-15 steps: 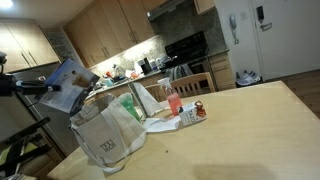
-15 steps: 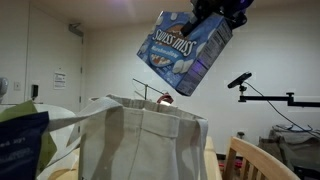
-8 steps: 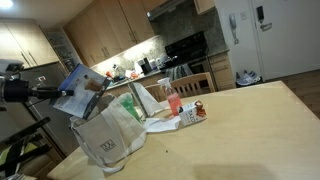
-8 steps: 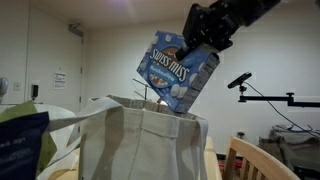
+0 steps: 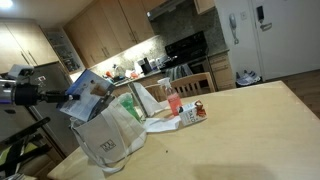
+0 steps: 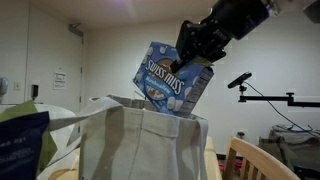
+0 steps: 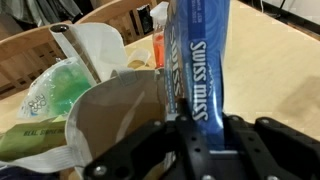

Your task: Pick up the three objects from the table, put them in the carrier bag and move the bag to the center of the table

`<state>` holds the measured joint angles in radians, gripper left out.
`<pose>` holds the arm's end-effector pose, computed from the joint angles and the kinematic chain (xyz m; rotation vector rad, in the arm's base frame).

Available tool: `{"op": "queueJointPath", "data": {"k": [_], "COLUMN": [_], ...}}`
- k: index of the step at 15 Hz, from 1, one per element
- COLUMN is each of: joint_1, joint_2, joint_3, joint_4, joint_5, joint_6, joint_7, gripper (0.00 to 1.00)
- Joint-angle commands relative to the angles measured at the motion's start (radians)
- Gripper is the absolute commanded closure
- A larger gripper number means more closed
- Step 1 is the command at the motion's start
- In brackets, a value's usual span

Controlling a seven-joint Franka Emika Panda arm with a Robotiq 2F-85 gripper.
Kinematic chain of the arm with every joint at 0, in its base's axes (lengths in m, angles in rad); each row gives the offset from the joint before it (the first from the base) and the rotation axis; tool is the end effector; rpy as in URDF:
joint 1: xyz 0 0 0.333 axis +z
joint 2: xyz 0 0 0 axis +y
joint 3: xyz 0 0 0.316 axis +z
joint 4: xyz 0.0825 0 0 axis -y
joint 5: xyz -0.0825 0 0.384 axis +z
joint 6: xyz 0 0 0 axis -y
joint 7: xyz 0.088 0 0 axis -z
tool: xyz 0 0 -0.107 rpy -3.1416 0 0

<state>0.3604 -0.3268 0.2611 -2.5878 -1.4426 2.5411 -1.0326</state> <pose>0.3462 0.2611 0.3856 0.3258 2.1151 -0.0511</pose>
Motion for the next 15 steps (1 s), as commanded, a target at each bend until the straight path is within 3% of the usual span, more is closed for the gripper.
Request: {"op": "queueJointPath", "data": {"k": [1, 8, 15], "joint_1": [-0.001, 0.0, 0.006], "joint_2": [0.002, 0.037, 0.193], "joint_3": [0.001, 0.034, 0.089], "joint_4": [0.001, -0.001, 0.06], "joint_5": [-0.003, -0.03, -0.042], "joint_6": [0.0, -0.048, -0.223], "joint_7": [0.004, 0.109, 0.191], "gripper": [0.95, 0.95, 0.95]}}
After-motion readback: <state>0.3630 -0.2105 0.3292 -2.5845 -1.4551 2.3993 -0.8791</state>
